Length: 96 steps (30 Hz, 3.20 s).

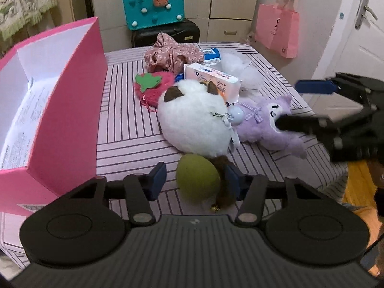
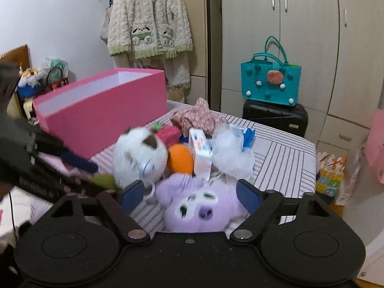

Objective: Organize soft objects
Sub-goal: 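Close the left gripper on the green sponge while the right gripper grasps the white mesh puff, then lift the green sponge with the left gripper while the right gripper lifts the mesh puff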

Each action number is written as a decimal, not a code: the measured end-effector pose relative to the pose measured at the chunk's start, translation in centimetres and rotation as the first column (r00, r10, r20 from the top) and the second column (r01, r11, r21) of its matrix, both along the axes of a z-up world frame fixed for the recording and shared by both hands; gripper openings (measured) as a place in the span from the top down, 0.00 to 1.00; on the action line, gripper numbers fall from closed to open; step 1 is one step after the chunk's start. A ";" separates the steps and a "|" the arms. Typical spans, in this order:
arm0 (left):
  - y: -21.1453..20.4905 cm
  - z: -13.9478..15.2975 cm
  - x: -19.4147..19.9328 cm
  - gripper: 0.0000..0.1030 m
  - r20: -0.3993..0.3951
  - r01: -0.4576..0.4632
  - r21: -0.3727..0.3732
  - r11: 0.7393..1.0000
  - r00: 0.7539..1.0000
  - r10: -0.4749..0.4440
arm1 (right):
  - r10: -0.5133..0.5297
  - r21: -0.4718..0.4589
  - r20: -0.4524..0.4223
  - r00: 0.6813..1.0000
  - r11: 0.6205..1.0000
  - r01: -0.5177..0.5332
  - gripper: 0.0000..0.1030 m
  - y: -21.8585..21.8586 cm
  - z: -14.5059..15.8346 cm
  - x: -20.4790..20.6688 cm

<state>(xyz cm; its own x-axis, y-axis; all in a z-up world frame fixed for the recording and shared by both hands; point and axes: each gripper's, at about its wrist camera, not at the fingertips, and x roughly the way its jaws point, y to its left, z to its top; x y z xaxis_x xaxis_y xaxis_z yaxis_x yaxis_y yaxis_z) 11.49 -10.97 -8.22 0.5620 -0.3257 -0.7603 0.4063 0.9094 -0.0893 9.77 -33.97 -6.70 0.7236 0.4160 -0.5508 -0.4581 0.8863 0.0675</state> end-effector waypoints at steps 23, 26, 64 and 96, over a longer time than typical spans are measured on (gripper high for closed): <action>0.4 -1.5 1.9 0.62 -0.114 -0.032 -0.103 0.994 0.993 0.020 | -0.105 0.240 -0.336 0.936 0.951 0.193 0.43 -2.5 -5.2 14.0; 0.6 -1.4 1.7 0.63 -0.107 -0.032 -0.108 0.994 0.994 0.020 | -0.109 0.221 -0.311 0.944 0.958 0.183 0.55 -2.1 -4.7 13.2; 3.7 3.7 -0.7 0.63 -0.121 0.058 -0.124 0.991 0.990 -0.073 | -0.170 -0.003 -0.031 0.985 0.985 0.170 0.63 -1.0 9.6 4.6; 12.1 10.4 -4.8 0.63 -0.121 0.152 -0.013 0.988 0.981 -0.152 | 0.339 0.174 -0.432 0.836 0.941 -0.292 0.62 12.9 12.6 0.0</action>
